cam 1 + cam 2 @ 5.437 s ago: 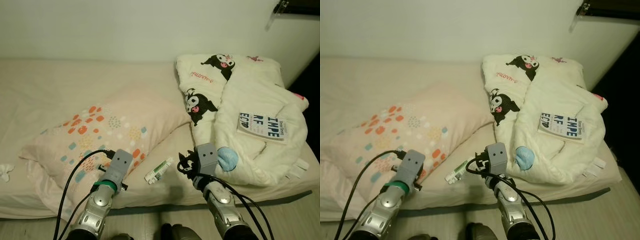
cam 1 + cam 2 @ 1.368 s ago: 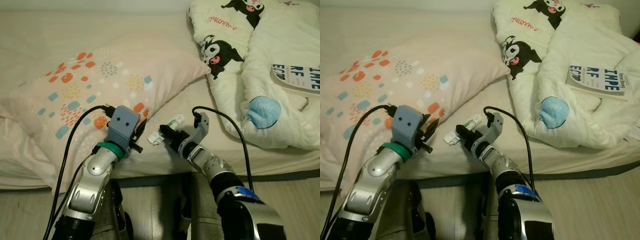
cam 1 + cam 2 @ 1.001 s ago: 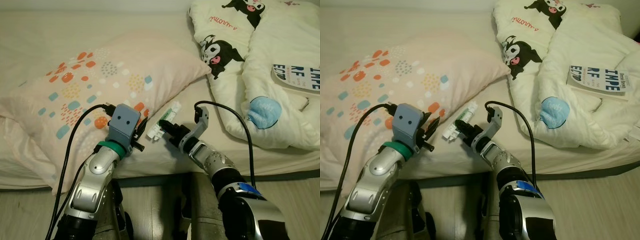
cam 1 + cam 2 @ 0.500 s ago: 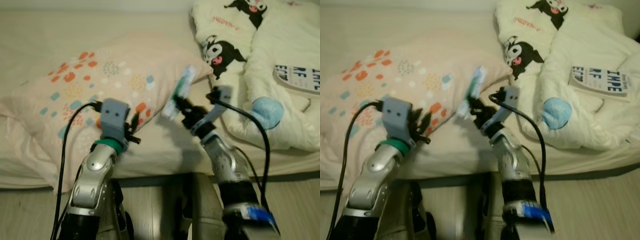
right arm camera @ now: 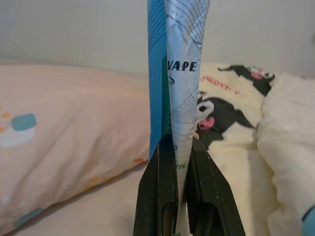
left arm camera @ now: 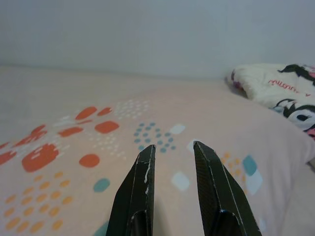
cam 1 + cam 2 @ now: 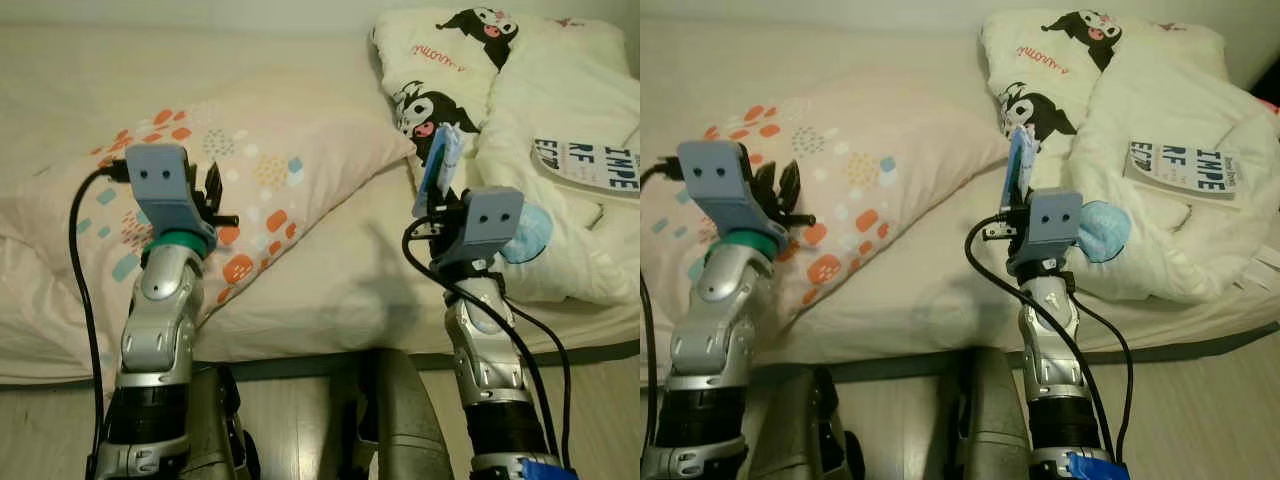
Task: Clean up the room
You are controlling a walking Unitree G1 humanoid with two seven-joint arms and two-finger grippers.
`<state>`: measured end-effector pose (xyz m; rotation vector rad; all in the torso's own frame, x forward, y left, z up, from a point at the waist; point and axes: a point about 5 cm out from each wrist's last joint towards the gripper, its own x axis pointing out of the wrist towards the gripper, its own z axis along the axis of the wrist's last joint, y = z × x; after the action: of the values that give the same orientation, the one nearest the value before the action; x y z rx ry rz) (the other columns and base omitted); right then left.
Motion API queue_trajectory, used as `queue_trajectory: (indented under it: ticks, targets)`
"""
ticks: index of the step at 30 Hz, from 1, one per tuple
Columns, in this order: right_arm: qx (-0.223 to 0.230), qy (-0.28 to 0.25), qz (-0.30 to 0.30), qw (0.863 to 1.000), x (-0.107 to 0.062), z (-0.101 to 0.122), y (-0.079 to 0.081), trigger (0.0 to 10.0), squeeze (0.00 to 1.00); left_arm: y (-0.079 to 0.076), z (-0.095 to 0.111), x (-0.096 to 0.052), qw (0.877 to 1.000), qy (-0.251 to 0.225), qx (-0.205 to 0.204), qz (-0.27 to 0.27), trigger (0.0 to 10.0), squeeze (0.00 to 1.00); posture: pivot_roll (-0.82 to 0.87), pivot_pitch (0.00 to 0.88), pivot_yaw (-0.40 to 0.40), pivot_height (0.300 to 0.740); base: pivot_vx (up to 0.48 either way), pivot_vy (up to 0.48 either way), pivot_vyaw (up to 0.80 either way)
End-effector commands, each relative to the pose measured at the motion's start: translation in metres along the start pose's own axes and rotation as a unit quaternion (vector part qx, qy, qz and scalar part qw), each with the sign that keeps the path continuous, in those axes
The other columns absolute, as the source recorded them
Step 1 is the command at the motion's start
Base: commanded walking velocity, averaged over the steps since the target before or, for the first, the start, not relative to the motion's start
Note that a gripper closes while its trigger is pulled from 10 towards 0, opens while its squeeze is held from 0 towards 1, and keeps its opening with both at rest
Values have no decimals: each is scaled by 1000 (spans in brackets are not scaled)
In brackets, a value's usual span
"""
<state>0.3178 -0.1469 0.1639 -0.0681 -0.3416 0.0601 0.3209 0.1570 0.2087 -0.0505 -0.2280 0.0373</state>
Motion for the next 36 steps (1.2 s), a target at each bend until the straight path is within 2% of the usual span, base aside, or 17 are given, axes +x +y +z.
queue_trajectory:
  ticks: [1,9,26,36]
  targets:
    - [-7,-1,-9,1000,-2,1,-2,10000,0,-1,-1,-2,1000,1,6,-3,10000,0,-25,91,-34,617,0,0,0]
    - [-23,-10,-21,999,-4,-1,0,10000,0,-5,-1,-1,1000,4,-1,-7,10000,0,-24,91,-34,657,0,0,0]
    - [-25,-11,-28,999,-4,-1,0,10000,0,-8,1,2,1000,1,-13,-10,10000,0,-25,92,-31,737,0,0,0]
    - [-12,-3,-38,999,0,-3,4,10000,0,-8,1,1,1000,0,-5,-11,10000,0,-21,91,-32,740,-59,0,0]
